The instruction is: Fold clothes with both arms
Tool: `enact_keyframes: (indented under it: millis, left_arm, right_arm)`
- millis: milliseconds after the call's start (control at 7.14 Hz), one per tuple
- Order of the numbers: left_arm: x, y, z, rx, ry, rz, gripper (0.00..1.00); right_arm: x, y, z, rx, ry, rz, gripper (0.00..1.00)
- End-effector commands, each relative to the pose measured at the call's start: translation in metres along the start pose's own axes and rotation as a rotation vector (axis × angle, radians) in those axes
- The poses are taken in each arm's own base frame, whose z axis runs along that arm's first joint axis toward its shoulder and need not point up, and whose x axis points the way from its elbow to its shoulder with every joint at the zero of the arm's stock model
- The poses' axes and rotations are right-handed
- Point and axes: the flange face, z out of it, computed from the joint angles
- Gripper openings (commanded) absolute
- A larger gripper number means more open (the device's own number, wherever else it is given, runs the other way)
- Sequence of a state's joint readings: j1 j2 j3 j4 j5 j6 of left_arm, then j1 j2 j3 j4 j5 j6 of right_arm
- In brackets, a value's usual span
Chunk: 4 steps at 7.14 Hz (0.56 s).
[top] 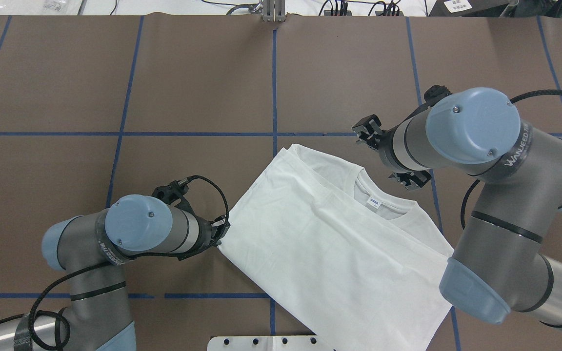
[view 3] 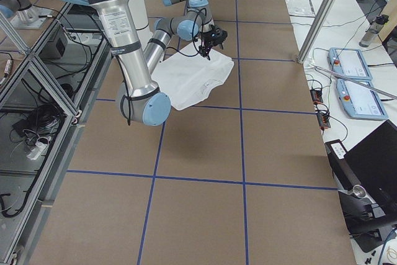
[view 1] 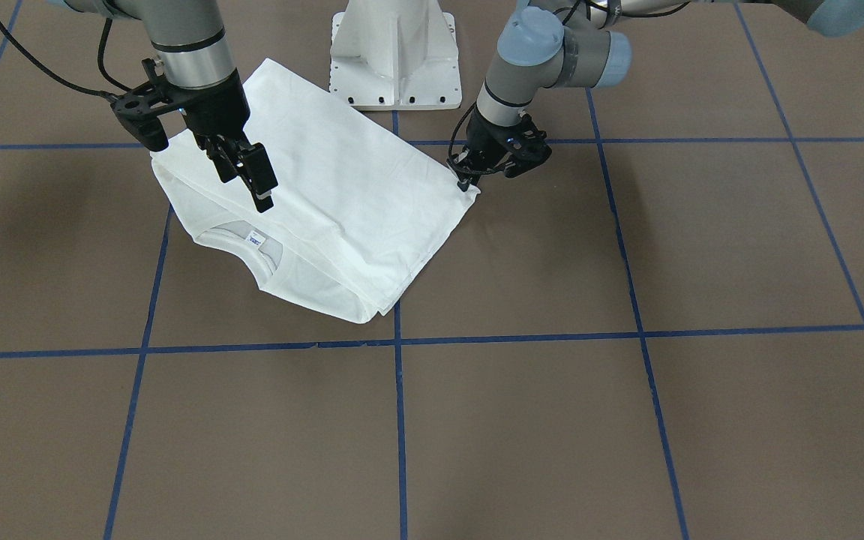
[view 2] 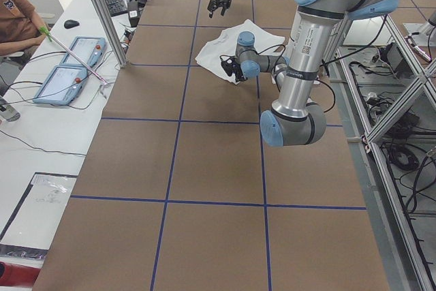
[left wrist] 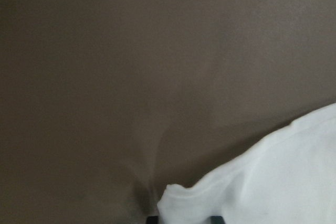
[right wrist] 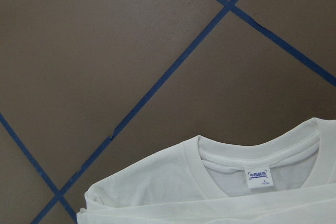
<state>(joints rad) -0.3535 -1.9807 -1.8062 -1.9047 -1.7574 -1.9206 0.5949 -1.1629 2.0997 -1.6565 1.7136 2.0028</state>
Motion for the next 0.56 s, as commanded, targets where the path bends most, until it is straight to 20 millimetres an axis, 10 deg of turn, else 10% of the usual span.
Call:
enact_keyframes:
  millis: [0, 420]
  left_arm:
    - [0.011, -0.031, -0.011, 0.116, 0.040, 0.156, 0.00]
    - [0.049, -0.184, -0.026, 0.334, 0.121, 0.211, 0.00]
  right_arm:
    - [0.000, 0.000, 0.005, 0.005, 0.009, 0.000, 1.00]
    - [0.000, 0.000, 0.005, 0.002, 0.007, -0.002, 1.00]
